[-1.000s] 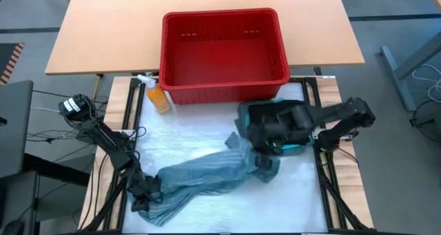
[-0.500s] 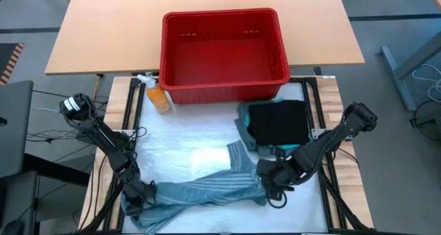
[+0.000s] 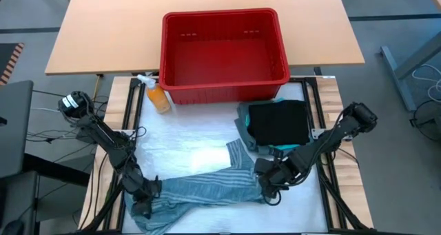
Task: Fold Laundry from Bin
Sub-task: Fold the blue patterned polo
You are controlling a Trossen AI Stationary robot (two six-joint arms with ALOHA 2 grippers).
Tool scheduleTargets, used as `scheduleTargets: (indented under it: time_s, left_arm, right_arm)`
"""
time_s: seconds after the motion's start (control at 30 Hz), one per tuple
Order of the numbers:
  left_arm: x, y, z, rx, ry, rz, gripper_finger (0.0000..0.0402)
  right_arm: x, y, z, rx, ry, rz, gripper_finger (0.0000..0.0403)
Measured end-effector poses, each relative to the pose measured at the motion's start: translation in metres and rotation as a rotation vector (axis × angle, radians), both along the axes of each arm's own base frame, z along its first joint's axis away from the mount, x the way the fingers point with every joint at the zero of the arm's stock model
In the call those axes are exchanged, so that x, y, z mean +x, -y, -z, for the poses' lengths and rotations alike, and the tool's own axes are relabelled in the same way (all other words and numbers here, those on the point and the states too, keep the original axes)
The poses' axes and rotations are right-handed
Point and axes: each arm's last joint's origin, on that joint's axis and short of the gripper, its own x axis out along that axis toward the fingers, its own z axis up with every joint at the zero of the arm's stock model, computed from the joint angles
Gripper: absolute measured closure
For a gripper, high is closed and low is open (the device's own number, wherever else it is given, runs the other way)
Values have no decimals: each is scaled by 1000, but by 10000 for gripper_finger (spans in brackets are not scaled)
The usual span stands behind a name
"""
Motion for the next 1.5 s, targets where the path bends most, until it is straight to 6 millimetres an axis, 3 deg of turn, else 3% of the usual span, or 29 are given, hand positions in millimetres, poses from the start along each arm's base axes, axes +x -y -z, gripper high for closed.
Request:
scheduleTargets:
  time_s: [0.23, 0.4, 0.5, 0.67, 0.93, 1.17, 1.37, 1.5]
  left_arm:
    - [6, -16, -15, 51, 200, -43, 209]
    - [12, -27, -29, 336, 600, -242, 209]
    - [16, -31, -31, 539, 737, -396, 209]
    - [23, -36, -17, 720, 691, -542, 209]
    - [25, -29, 20, 745, 508, -351, 209]
    - [34, -34, 43, 878, 443, -414, 209]
    - [42, -28, 47, 920, 572, -313, 210]
    - [40, -28, 58, 889, 486, -293, 239]
  right_arm:
    - [8, -3, -3, 41, 85, 9, 367]
    - [13, -12, -5, 54, 216, 18, 367]
    - [12, -22, 1, 107, 278, 12, 368]
    - [-7, -38, 17, 153, 246, 77, 369]
    - [-32, -51, 37, 139, 316, 268, 368]
    - [-34, -50, 47, 140, 356, 280, 367]
    - [-34, -46, 52, 110, 369, 282, 367]
    - [-33, -47, 51, 120, 380, 277, 367]
